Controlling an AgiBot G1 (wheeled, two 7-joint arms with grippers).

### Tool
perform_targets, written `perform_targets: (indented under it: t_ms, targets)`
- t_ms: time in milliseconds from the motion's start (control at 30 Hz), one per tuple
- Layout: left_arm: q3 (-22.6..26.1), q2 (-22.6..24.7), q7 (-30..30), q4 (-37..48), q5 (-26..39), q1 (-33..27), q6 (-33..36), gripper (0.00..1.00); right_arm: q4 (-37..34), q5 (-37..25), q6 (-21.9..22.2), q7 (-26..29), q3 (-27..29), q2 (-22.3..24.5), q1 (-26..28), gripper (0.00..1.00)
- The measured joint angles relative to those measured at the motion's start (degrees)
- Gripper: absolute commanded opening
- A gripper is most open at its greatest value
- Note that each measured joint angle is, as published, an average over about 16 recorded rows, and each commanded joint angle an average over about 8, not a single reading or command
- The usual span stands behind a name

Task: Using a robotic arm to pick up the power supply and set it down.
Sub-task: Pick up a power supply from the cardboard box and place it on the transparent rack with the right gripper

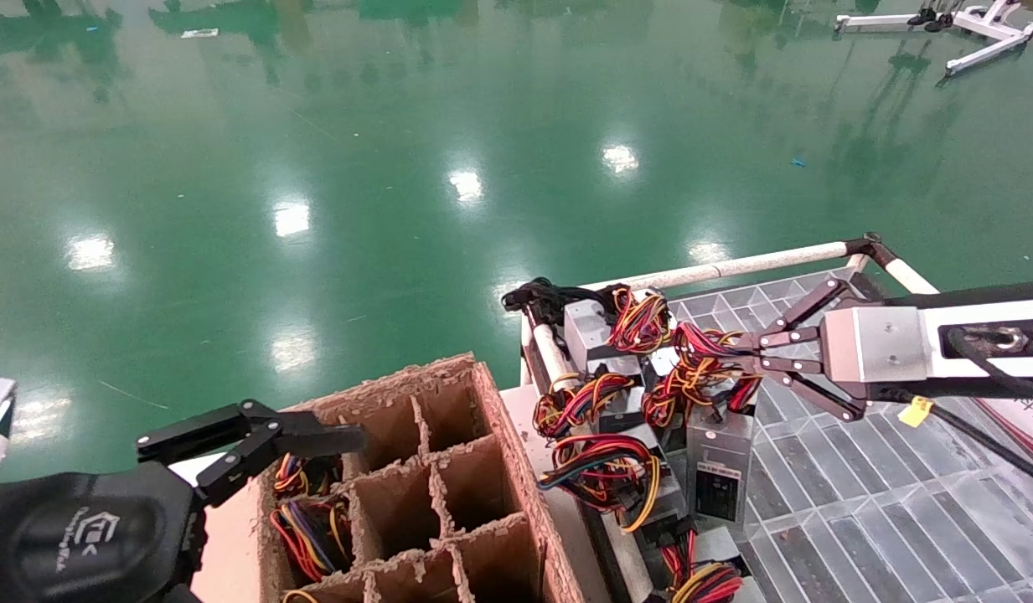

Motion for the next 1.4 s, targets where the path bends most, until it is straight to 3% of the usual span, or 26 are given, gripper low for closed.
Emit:
perform_targets:
  t_ms: [400, 900, 1400]
  targets:
    - [0.0, 0.0, 0.0, 0.0, 0.0, 0.0, 0.0, 1.0, 5.0, 1.2, 3.0, -4.0, 1.2, 2.0, -2.3, 0.0]
    - [0.1, 0.0, 0.0, 0.0, 0.0, 0.0, 0.0, 1.0, 4.4, 1.1, 5.9, -10.6, 1.8, 0.6, -4.2, 0.0]
    - [0.1, 0.0, 0.0, 0.0, -0.1, 0.0, 0.0, 1.0, 6.9, 1.3, 6.1, -10.4, 1.7, 3.8, -6.4, 0.0]
